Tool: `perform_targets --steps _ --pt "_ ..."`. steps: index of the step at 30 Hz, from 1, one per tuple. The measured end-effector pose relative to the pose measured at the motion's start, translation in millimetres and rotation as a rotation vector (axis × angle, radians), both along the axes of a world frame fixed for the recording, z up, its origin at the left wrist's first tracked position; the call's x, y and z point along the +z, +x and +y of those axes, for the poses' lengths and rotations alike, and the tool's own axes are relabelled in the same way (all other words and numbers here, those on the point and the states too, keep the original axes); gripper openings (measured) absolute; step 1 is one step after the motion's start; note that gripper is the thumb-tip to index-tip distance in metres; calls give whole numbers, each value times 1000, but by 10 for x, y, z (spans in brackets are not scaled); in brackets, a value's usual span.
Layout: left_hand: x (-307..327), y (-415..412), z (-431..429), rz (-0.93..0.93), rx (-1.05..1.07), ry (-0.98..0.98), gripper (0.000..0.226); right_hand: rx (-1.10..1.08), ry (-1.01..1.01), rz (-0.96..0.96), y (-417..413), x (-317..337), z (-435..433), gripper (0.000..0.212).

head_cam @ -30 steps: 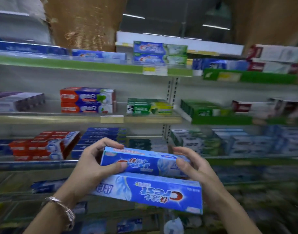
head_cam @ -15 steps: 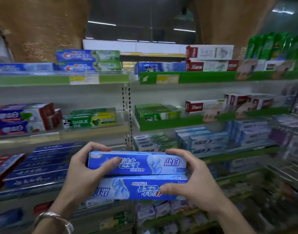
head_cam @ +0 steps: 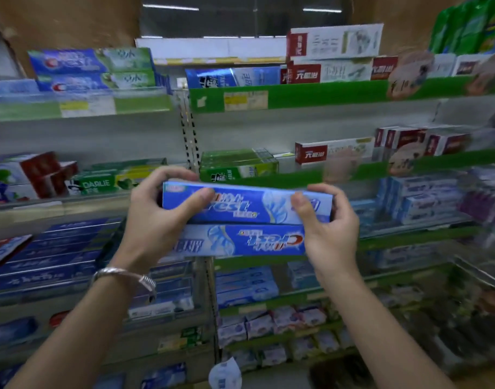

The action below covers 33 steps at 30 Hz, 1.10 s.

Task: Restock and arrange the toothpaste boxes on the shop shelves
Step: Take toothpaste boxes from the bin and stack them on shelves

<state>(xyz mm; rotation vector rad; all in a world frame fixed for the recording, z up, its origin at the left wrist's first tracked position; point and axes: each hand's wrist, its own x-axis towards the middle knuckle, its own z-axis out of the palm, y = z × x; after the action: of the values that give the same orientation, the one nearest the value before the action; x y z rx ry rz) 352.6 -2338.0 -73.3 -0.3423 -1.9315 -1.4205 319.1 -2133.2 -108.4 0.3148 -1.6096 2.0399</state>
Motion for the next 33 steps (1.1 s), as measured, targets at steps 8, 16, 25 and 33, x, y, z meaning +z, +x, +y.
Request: perform_targets --steps 8,16,25,33 --pt "-91 407 -467 -20 -289 697 92 79 -96 180 146 371 -464 27" --pt "-356 529 -339 -210 -576 683 78 97 -104 227 345 444 -890 25" --pt "-293 430 -218 -205 -556 805 47 82 50 123 584 438 -681 30" --pt "-568 252 12 -373 -604 974 33 185 400 -49 567 213 -243 34"
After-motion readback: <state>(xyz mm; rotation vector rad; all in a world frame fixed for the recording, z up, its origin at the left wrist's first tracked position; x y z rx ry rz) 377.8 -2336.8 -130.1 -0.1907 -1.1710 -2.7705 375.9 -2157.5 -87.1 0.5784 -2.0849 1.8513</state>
